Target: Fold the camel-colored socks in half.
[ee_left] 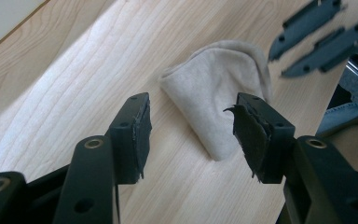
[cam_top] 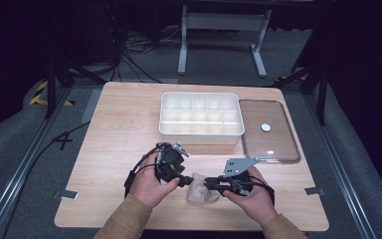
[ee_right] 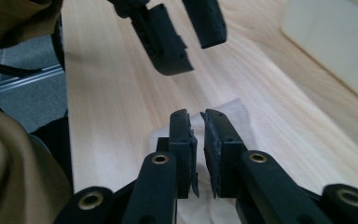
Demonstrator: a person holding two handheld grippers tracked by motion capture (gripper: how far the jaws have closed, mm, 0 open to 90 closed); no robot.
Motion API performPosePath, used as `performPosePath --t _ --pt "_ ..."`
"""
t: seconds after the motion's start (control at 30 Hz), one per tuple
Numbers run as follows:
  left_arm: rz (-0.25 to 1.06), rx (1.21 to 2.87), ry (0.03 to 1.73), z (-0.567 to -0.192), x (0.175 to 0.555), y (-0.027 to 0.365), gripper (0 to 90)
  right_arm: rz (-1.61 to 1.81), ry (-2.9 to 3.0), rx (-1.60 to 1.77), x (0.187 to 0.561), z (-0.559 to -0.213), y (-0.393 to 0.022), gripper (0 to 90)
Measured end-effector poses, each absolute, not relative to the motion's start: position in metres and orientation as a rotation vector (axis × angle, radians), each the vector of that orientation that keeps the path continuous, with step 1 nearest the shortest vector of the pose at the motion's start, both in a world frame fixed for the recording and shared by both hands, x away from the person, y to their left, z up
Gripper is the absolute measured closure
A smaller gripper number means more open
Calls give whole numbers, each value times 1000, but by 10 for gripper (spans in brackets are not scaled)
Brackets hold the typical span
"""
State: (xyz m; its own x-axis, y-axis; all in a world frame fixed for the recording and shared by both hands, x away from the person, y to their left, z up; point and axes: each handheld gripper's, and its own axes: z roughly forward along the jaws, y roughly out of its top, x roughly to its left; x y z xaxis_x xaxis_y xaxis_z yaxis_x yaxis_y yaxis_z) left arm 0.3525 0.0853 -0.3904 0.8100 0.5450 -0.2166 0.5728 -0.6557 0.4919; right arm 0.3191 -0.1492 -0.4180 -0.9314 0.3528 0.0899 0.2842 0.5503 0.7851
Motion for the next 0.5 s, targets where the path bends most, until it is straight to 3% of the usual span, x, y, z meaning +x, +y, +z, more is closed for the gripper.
performPosePath --t 0.5 --pt "-72 2464 819 -395 352 81 465 1257 2743 570 315 -435 -132 865"
